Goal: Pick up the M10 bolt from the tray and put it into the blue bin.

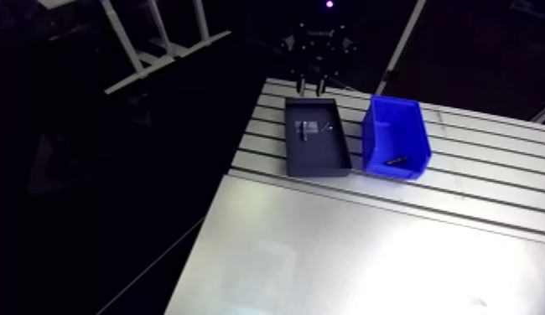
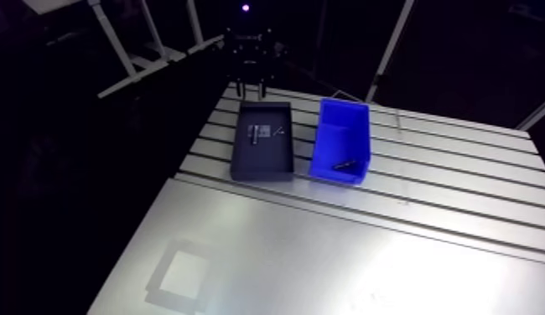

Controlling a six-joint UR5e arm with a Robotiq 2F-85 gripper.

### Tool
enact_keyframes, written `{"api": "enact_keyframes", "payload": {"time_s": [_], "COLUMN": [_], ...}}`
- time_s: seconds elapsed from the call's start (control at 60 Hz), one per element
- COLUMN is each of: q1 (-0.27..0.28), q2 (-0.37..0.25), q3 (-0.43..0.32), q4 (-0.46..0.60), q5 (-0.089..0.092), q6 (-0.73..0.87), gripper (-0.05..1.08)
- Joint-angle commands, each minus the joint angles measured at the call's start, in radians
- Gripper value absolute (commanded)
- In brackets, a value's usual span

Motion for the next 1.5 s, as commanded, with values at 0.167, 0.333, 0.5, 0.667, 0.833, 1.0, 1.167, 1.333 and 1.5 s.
{"api": "enact_keyframes", "payload": {"time_s": [0.167, 0.333, 0.5, 0.667, 0.833, 1.0, 1.167, 1.333, 1.5], "q1": [0.003, 0.002, 0.003, 0.003, 0.001, 0.003, 0.003, 0.001, 0.001], "q2": [0.024, 0.041, 0.044, 0.048, 0.057, 0.065, 0.07, 0.075, 0.082], "q3": [0.04, 0.043, 0.051, 0.056, 0.061, 0.063, 0.069, 0.071, 0.07], "q4": [-0.048, -0.056, -0.058, -0.058, -0.066, -0.076, -0.079, -0.079, -0.088], "q5": [-0.001, -0.003, -0.003, -0.015, -0.02, -0.02, -0.02, -0.02, -0.02], "q6": [0.003, 0.003, 0.002, 0.001, 0.0, -0.002, -0.003, -0.002, 0.0], "gripper": [0.62, 0.62, 0.62, 0.62, 0.62, 0.62, 0.62, 0.62, 0.62]}}
